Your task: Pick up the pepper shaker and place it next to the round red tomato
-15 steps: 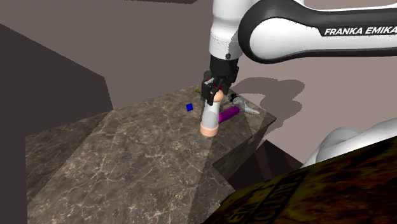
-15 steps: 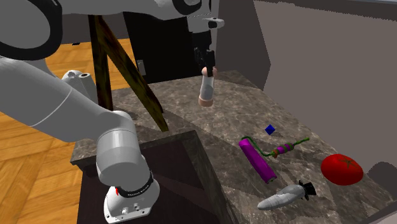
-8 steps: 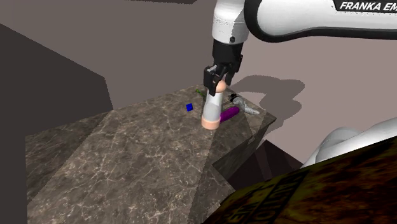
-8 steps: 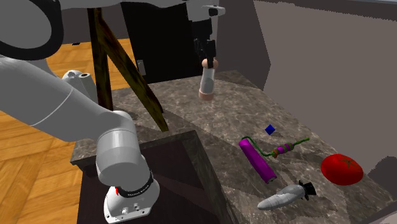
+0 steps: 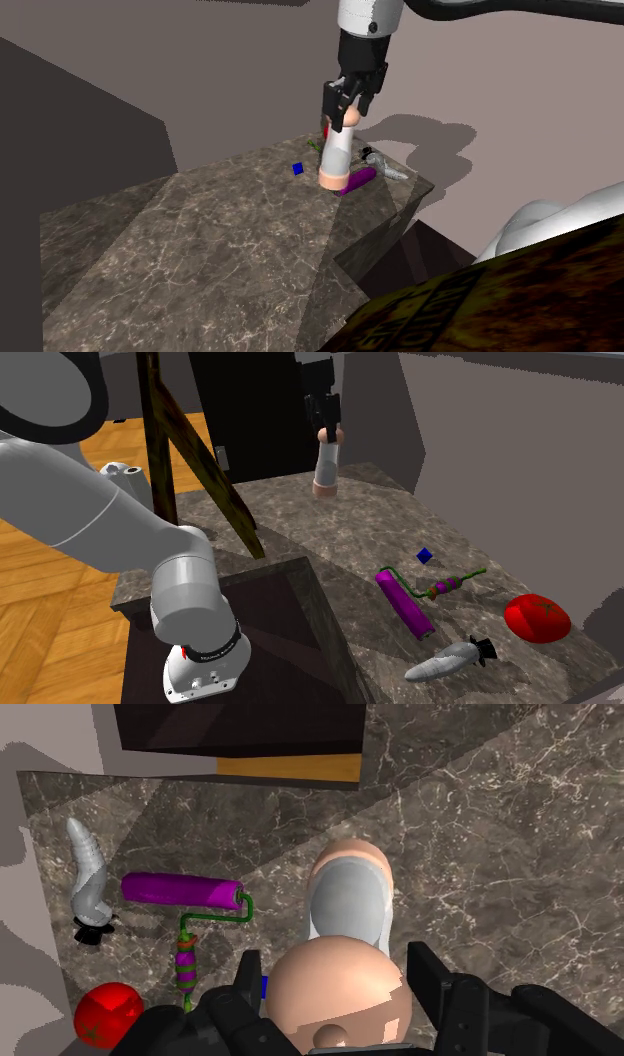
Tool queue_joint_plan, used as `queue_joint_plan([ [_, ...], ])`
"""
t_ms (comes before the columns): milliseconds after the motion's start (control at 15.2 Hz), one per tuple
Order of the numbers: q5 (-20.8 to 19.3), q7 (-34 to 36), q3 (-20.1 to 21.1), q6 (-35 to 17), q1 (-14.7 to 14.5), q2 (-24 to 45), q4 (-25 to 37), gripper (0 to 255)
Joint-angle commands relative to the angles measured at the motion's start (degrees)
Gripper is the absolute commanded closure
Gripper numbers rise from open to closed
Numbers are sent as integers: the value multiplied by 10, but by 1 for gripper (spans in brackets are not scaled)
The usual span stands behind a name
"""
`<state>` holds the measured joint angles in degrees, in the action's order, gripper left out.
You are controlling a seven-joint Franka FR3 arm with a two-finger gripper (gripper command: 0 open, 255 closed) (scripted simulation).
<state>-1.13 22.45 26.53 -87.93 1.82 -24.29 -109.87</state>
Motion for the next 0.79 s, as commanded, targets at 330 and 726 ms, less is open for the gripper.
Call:
queue_joint_plan([
  [330,-18,-51,-38,-8,18,10,6,255],
  [726,-41,-122,-90,-48,45,34,-3,255],
])
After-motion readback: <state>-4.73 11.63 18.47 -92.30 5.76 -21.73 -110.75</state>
